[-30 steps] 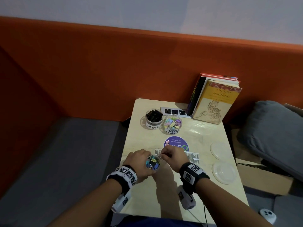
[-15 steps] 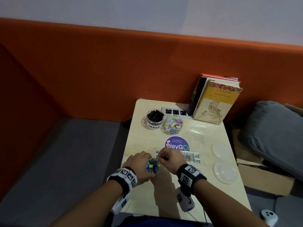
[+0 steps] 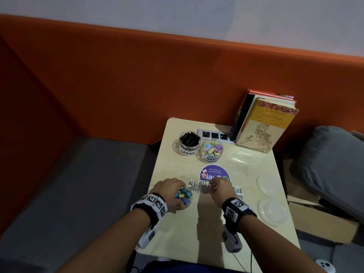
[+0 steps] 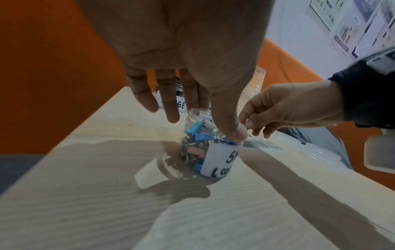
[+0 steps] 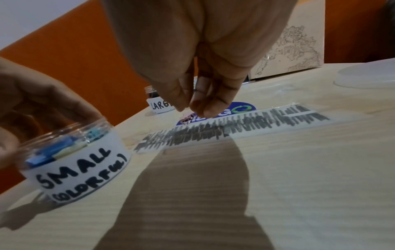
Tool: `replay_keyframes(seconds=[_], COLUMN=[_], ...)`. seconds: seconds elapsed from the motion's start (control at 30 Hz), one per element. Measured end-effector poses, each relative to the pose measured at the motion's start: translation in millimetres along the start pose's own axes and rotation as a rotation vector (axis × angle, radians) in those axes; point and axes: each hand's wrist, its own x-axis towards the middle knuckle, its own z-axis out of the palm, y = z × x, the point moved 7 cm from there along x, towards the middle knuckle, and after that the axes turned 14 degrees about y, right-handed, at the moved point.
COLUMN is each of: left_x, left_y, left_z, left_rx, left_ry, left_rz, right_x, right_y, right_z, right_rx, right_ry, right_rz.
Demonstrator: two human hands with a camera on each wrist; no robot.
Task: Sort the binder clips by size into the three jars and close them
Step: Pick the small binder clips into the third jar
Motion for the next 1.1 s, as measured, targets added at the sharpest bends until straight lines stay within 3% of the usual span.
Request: replay_keyframes(seconds=[0.23, 0.43, 0.6, 1.1], left_x=[10.7, 12.3, 11.0, 6.4], left_y=[-3.3, -3.9, -5.6, -6.9], left_z=[-6.8, -6.9, -7.6, -8.9], left_rx=[0.002, -0.006, -0.040, -0.084], left_ry=[0.010, -0.013, -0.027, -0.002], left_rz=[-0.050, -0.086, -0.112, -0.121], right_x=[19.4, 48.2, 52.8, 40.1], right_y=[3.7, -1.8, -9.1, -7.7], right_z=[13.1, 19.2, 33.8, 17.4], right_rx=[-0.037, -0.075, -0.140, -0.014], right_ry=[-0.105, -0.067, -0.172, -0.061], right_rz=[0.022, 0.111, 0.025, 0.025])
